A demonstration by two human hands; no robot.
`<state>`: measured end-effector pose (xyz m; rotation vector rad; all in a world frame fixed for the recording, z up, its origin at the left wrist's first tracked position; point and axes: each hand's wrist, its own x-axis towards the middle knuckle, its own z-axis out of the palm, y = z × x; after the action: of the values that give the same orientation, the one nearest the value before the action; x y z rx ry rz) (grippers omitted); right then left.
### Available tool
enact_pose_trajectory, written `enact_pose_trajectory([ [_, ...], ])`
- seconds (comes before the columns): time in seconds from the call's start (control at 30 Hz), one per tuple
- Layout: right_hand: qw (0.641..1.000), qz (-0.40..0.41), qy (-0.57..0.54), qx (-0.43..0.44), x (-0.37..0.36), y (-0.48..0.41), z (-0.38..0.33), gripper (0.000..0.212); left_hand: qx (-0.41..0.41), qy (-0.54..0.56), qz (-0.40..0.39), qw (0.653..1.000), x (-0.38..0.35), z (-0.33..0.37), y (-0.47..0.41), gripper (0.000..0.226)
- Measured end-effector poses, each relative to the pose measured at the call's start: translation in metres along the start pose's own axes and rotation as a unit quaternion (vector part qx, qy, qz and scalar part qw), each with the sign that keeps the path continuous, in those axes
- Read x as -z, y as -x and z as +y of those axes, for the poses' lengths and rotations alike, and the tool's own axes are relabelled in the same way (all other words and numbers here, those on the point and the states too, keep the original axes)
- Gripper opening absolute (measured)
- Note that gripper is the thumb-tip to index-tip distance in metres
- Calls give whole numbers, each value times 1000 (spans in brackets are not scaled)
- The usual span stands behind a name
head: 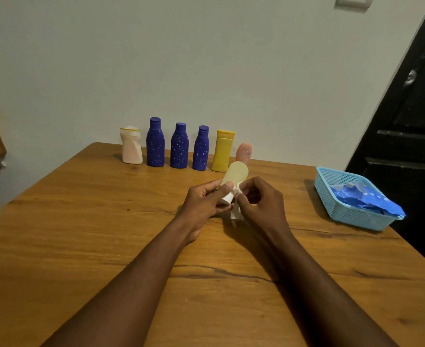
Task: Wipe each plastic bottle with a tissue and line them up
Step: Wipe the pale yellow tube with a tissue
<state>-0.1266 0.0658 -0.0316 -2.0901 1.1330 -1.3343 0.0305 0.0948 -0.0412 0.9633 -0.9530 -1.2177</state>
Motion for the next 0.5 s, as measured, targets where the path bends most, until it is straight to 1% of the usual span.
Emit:
enact_pose_trajectory([
  [0.07,999,48,-7,-8,2,-4,1,9,-3,-22,-19,1000,-1,0,1,50],
  [0.13,996,86,-14,-18,6,-7,2,14,-4,-36,-32,999,-2,-1,3,49],
  [0.17,995,93,-13,-20,8,-8,2,18,-5,-38,-34,999,-3,-1,3,49],
  [0.2,996,90,-10,-20,8,-8,2,21,-6,-38,-34,999,-3,-2,3,49],
  [0.27,998,58,-6,-12,4,-5,0,23,-9,-32,-22,999,-1,-2,2,48],
  [0.37,1000,-2,-6,10,-4,1,-4,16,-5,-7,4,1000,0,-1,0,46],
  [0.43,1000,-6,-22,21,-4,1,-5,14,0,1,5,1000,-1,0,0,46],
  [0.5,999,18,-19,19,-1,0,-3,15,4,-4,-1,1000,-2,1,1,47],
])
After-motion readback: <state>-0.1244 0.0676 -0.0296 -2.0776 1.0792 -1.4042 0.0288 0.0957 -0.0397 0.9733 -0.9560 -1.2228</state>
